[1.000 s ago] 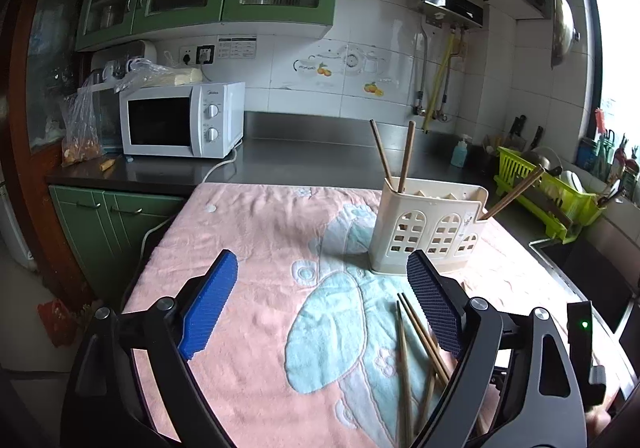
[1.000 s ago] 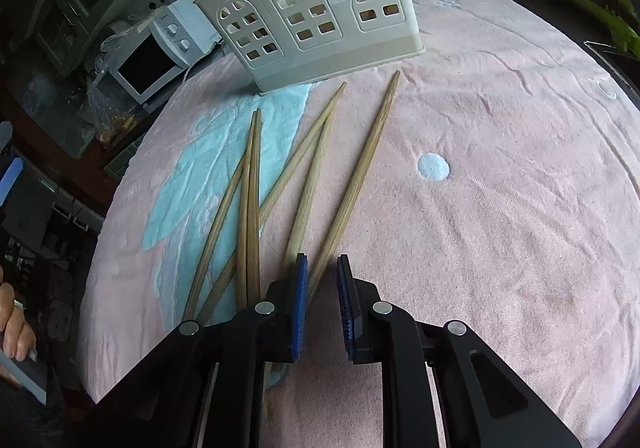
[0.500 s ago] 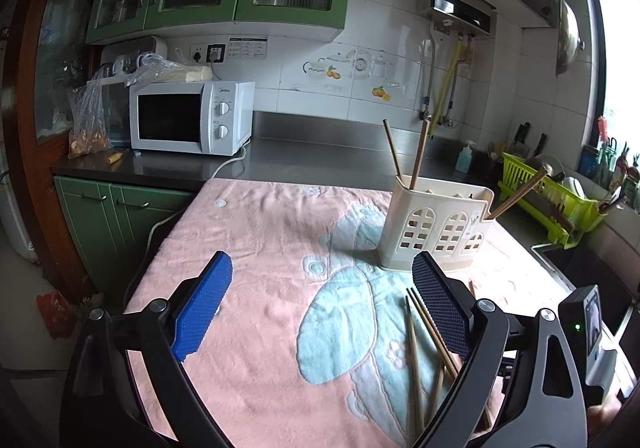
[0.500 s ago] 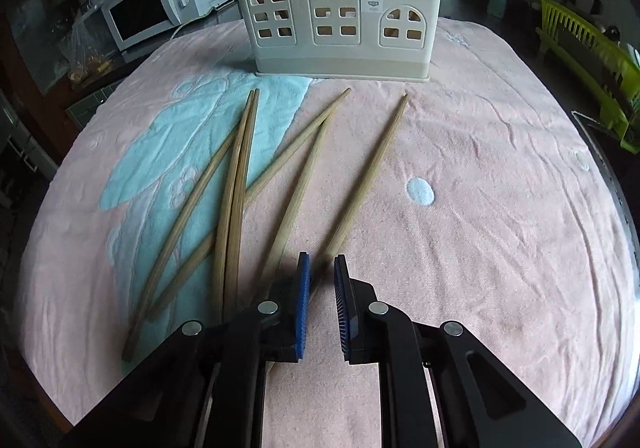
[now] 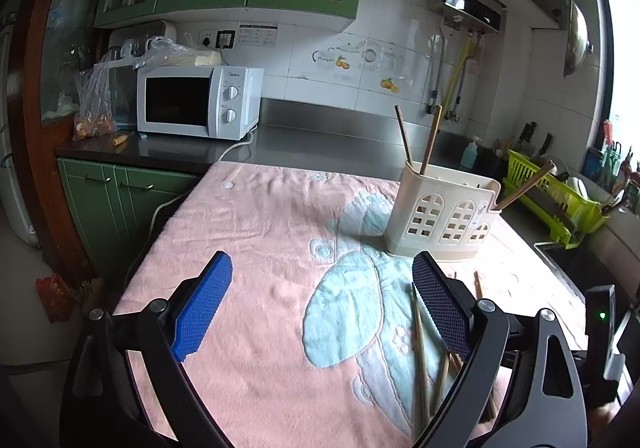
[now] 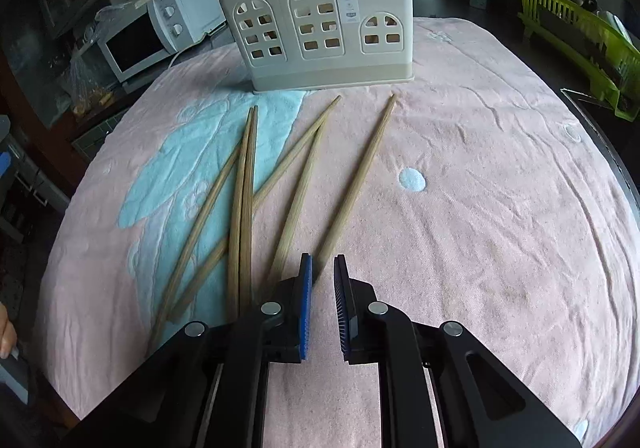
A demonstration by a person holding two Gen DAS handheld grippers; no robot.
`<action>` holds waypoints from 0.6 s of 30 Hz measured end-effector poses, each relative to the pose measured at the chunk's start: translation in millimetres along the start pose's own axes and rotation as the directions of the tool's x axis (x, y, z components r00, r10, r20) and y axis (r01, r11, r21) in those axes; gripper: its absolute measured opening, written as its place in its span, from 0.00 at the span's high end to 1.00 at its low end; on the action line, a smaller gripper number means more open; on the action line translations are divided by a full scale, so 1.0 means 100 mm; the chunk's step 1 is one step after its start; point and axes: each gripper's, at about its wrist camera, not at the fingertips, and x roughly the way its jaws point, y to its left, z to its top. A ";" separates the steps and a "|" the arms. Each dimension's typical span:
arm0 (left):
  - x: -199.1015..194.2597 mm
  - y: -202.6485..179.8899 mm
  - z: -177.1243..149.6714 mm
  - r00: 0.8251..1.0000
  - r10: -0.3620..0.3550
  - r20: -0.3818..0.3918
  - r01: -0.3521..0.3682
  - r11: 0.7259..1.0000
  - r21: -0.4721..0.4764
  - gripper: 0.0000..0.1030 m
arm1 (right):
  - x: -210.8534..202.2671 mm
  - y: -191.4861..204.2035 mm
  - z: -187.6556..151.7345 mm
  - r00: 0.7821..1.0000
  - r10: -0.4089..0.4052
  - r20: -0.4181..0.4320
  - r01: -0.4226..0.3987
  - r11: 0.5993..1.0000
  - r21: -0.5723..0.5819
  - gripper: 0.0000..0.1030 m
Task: Organize utensils
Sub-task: 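Move both open tools back down to the loose chopsticks on the towel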
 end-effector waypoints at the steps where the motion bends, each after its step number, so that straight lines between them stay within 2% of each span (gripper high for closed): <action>1: 0.00 0.00 0.00 1.000 -0.002 -0.002 0.002 1.000 -0.004 0.12 | 0.01 0.02 0.00 1.000 0.001 -0.006 -0.001 1.000 0.003 0.89; 5: -0.01 0.03 -0.04 1.000 -0.005 -0.003 0.005 1.000 -0.014 0.12 | 0.15 0.07 -0.01 0.999 -0.011 -0.044 0.012 1.000 0.006 0.88; 10: -0.01 0.04 -0.07 1.000 -0.015 -0.012 0.015 1.000 -0.015 0.12 | 0.17 0.12 -0.03 0.998 -0.043 -0.038 0.042 0.999 -0.033 0.88; 18: -0.01 -0.01 -0.19 0.999 -0.025 -0.046 0.025 1.000 -0.007 0.12 | 0.08 -0.02 -0.10 0.994 -0.101 -0.027 0.099 0.993 -0.069 0.92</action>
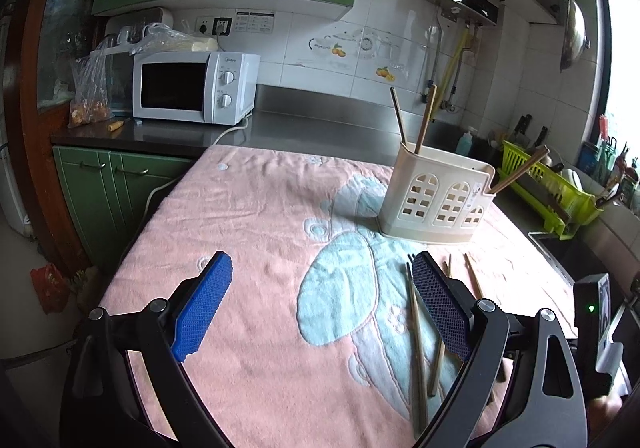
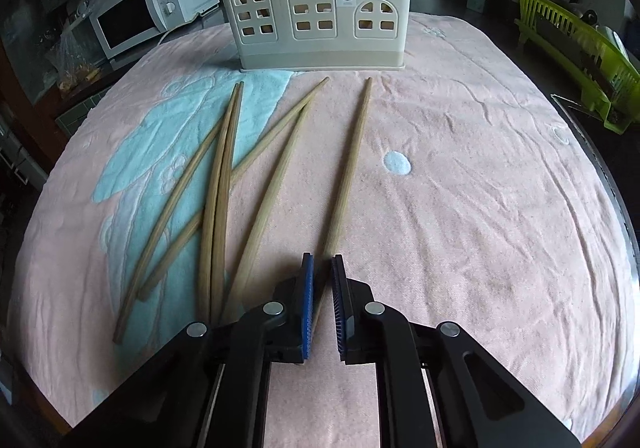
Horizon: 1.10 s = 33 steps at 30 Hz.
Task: Organize utensils
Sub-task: 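Move both open tools back down to the loose chopsticks on the towel, then close the left tool on a chopstick while the right tool grasps another chopstick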
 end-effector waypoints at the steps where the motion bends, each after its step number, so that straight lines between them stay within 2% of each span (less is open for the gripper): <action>1: 0.00 -0.02 -0.03 1.000 -0.008 -0.009 0.008 1.000 0.002 0.13 | -0.01 -0.02 -0.02 1.000 -0.006 0.002 0.006 1.000 -0.003 0.92; 6: 0.04 -0.16 -0.21 0.997 -0.027 -0.066 0.030 0.999 0.036 0.14 | -0.06 -0.16 -0.11 1.000 -0.017 0.009 0.017 1.000 0.001 0.93; 10: 0.11 -0.29 -0.42 0.988 -0.063 -0.140 0.071 0.996 0.058 0.23 | -0.11 -0.22 -0.18 1.000 -0.021 0.018 0.021 1.000 -0.013 0.93; 18: 0.29 -0.56 -0.91 0.937 -0.151 -0.316 0.187 0.979 0.086 0.48 | -0.17 -0.26 -0.29 0.999 0.011 0.035 -0.010 0.999 -0.033 0.91; 22: 0.38 -0.68 -1.06 0.920 -0.145 -0.363 0.203 0.971 0.125 0.59 | -0.18 -0.28 -0.31 0.999 0.031 0.039 -0.030 0.999 -0.031 0.90; 28: 0.48 -0.75 -1.12 0.908 -0.117 -0.403 0.196 0.967 0.162 0.62 | -0.19 -0.28 -0.33 0.997 0.053 0.047 -0.052 0.998 -0.033 0.85; 31: 0.48 -0.75 -1.11 0.909 -0.098 -0.404 0.185 0.965 0.184 0.63 | -0.19 -0.28 -0.33 0.997 0.063 0.048 -0.061 0.998 -0.028 0.83; 33: 0.50 -0.75 -1.11 0.910 -0.077 -0.406 0.171 0.964 0.201 0.66 | -0.19 -0.29 -0.33 0.996 0.068 0.049 -0.067 0.997 -0.028 0.82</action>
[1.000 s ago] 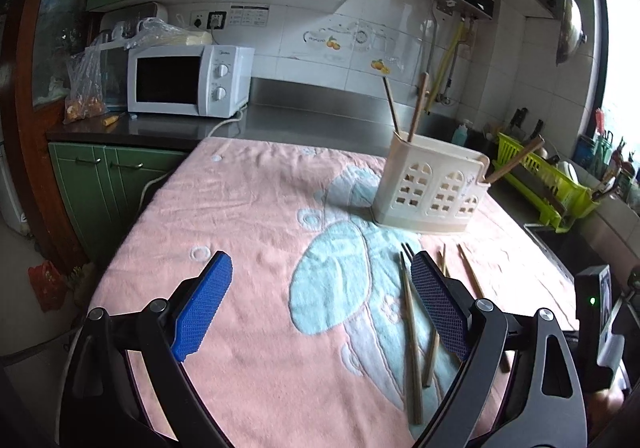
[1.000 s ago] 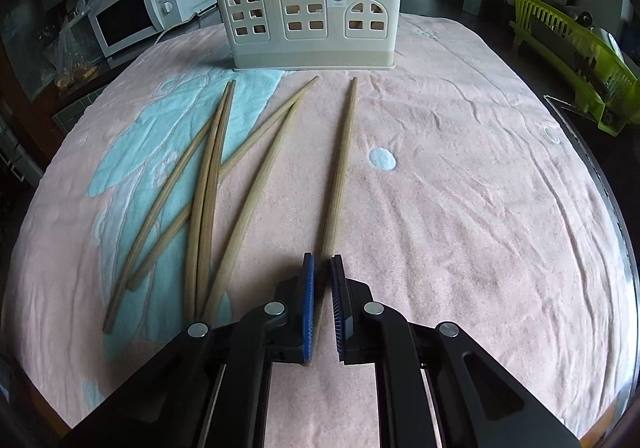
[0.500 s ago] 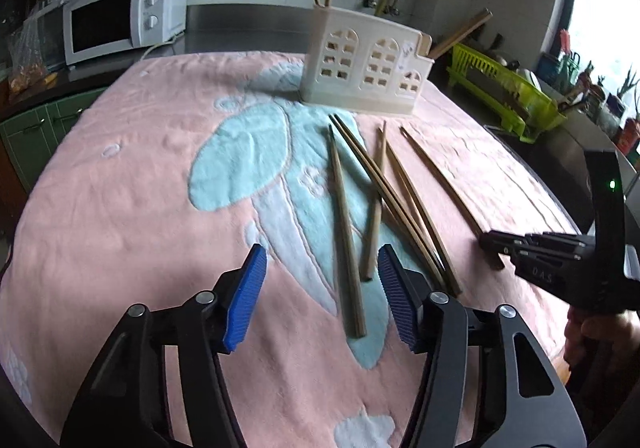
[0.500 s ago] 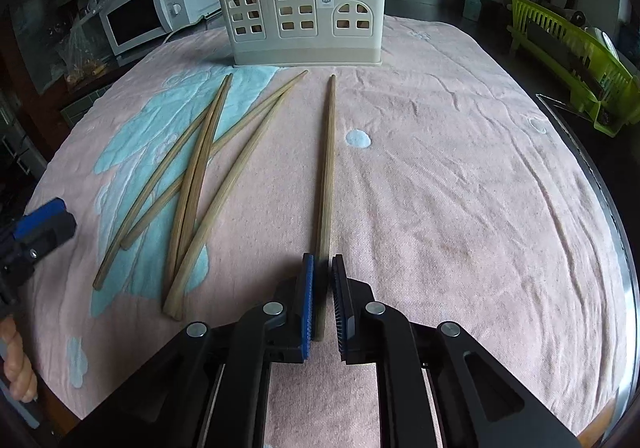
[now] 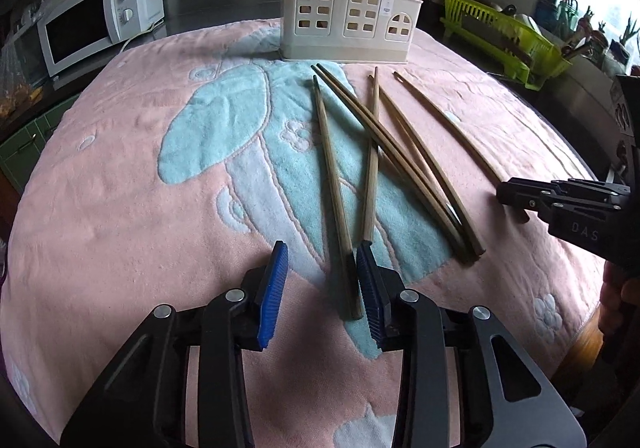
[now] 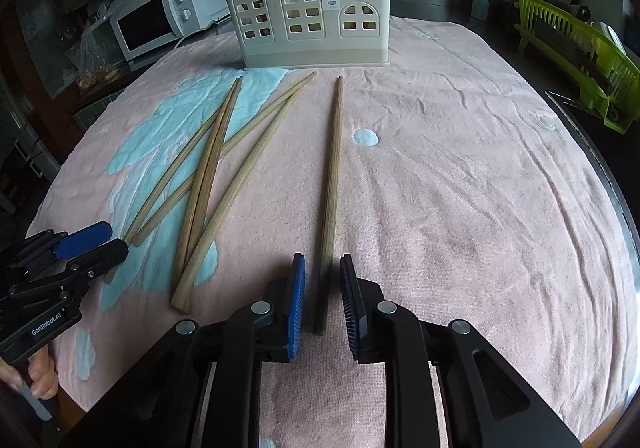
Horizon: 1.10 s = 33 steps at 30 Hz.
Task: Organize utensils
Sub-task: 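Close the left tool on a chopstick while the right tool grasps another chopstick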
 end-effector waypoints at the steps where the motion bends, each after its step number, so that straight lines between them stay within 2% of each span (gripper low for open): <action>1: 0.00 0.00 0.00 1.000 0.004 -0.003 -0.004 1.000 0.008 0.66 | 0.00 0.00 0.00 1.000 0.002 0.000 -0.002 1.000 0.001 0.82; 4: 0.00 -0.01 0.01 0.999 0.049 -0.004 -0.049 0.998 0.028 0.67 | 0.00 -0.01 0.00 1.000 0.006 0.002 -0.006 1.000 0.002 0.82; 9: 0.01 0.07 0.05 0.998 0.065 -0.007 -0.065 0.998 -0.012 0.67 | -0.02 0.01 -0.03 1.000 0.006 0.004 -0.006 1.000 -0.010 0.81; 15: 0.08 0.01 0.11 0.997 0.074 -0.001 -0.074 0.997 0.006 0.68 | -0.01 0.03 -0.04 1.000 -0.002 0.012 0.003 0.999 -0.032 0.81; 23: 0.15 -0.11 0.17 0.994 0.109 -0.004 -0.109 0.993 0.046 0.87 | 0.01 0.01 -0.01 1.000 0.001 0.024 0.000 0.999 -0.039 0.82; 25: 0.16 -0.12 0.20 0.995 0.097 -0.007 -0.097 0.994 0.045 0.94 | 0.02 0.01 0.01 1.000 0.003 0.027 -0.002 0.999 -0.039 0.82; 30: 0.21 -0.11 0.25 0.997 0.071 -0.014 -0.070 0.997 0.023 0.95 | 0.06 0.01 0.05 0.999 -0.001 0.039 0.003 0.999 -0.038 0.82; 33: 0.20 -0.08 0.25 0.999 0.046 -0.013 -0.046 0.999 0.005 0.95 | 0.07 0.00 0.07 0.999 -0.011 0.041 0.012 0.999 -0.035 0.89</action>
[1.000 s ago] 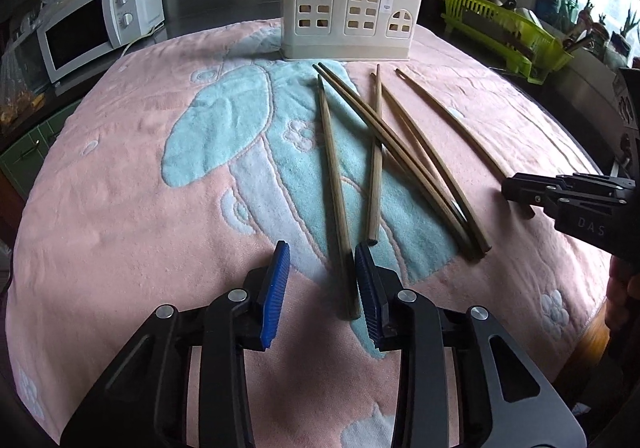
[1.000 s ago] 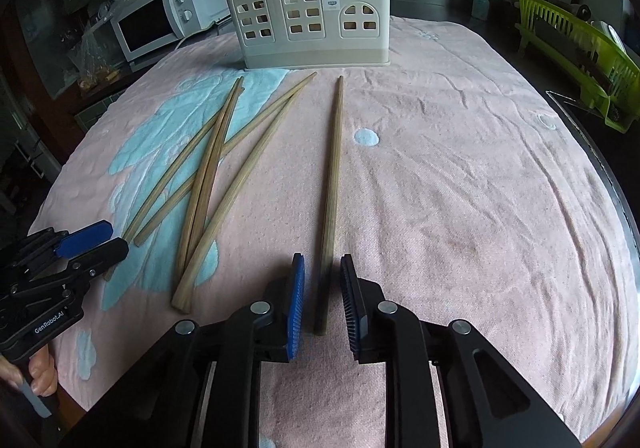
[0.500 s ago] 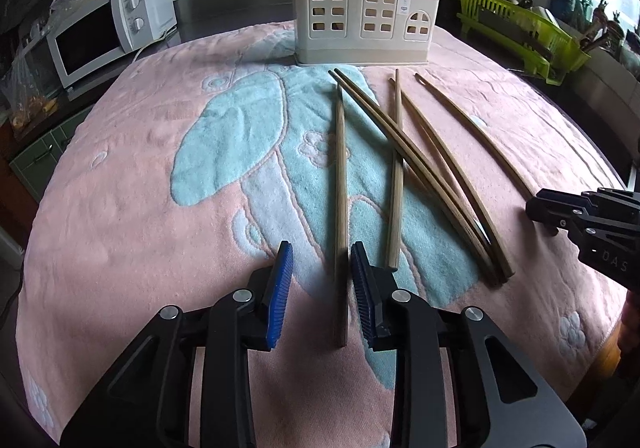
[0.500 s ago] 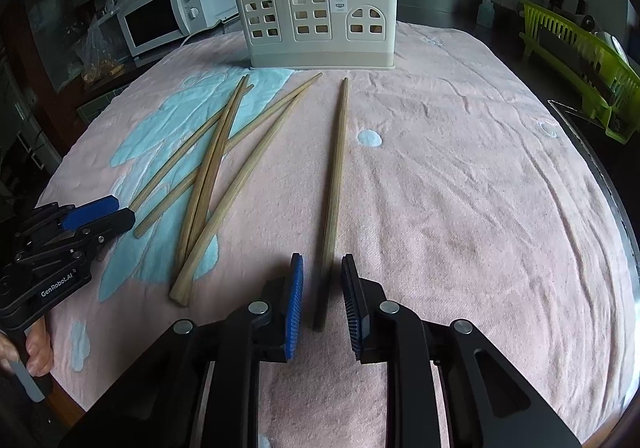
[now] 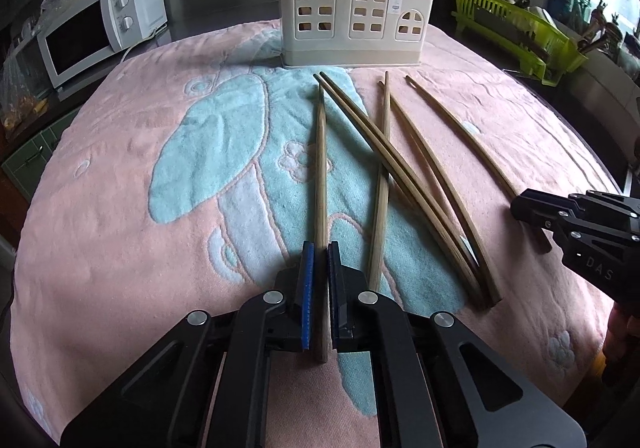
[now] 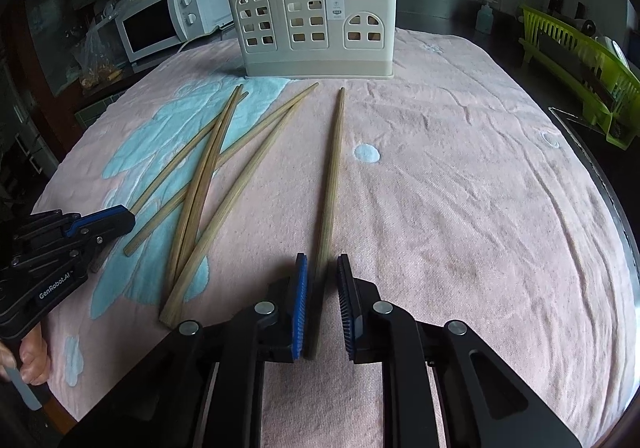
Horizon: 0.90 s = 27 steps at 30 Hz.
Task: Organize utensils
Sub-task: 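Close the left tool on a chopstick while the right tool grasps another chopstick, then lift both chopsticks upright and carry them over the white holder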
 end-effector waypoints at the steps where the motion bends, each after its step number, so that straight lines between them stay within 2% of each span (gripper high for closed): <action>1: 0.00 0.02 0.00 1.000 -0.010 0.001 0.010 1.000 -0.008 0.95 | 0.00 -0.01 0.00 1.000 -0.003 0.001 0.003 1.000 0.002 0.91; 7: -0.11 0.07 0.01 0.999 -0.035 0.038 0.036 0.999 -0.026 0.95 | -0.06 -0.04 0.00 1.000 -0.005 0.018 0.005 1.000 0.001 0.94; 12: -0.32 0.16 0.10 0.993 -0.055 0.106 0.060 0.997 -0.048 0.95 | -0.38 -0.03 0.09 0.995 0.004 0.103 -0.002 1.000 -0.018 0.94; 18: -0.46 0.27 0.25 0.983 -0.083 0.164 0.098 0.991 -0.086 0.95 | -0.73 -0.01 0.33 0.976 0.025 0.216 -0.017 0.999 -0.038 0.94; 27: -0.64 0.35 0.60 0.959 -0.091 0.268 0.123 0.987 -0.105 0.95 | -0.89 -0.10 0.78 0.953 0.071 0.293 -0.061 0.997 -0.040 0.94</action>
